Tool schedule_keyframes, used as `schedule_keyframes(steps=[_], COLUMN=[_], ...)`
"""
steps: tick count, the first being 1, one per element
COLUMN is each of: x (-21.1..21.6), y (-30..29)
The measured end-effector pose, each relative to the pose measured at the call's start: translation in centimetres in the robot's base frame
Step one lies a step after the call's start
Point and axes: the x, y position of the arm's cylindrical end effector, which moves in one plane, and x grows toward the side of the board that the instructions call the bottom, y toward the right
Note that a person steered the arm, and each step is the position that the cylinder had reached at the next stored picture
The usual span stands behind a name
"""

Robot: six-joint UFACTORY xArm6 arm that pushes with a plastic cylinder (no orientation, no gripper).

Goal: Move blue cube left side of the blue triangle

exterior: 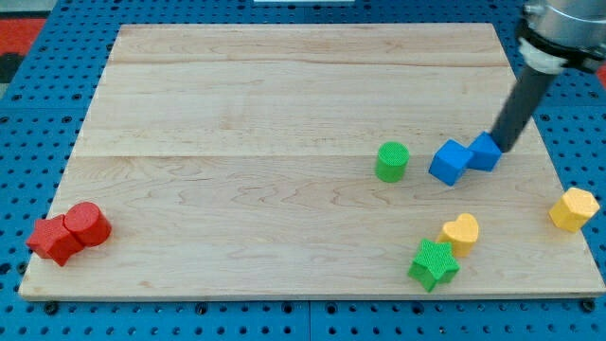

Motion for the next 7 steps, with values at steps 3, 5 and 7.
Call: schedule_keyframes(steps=[3, 5, 7], x=[4.2, 2.4, 5.1], y=[2.9, -1.8, -1.6])
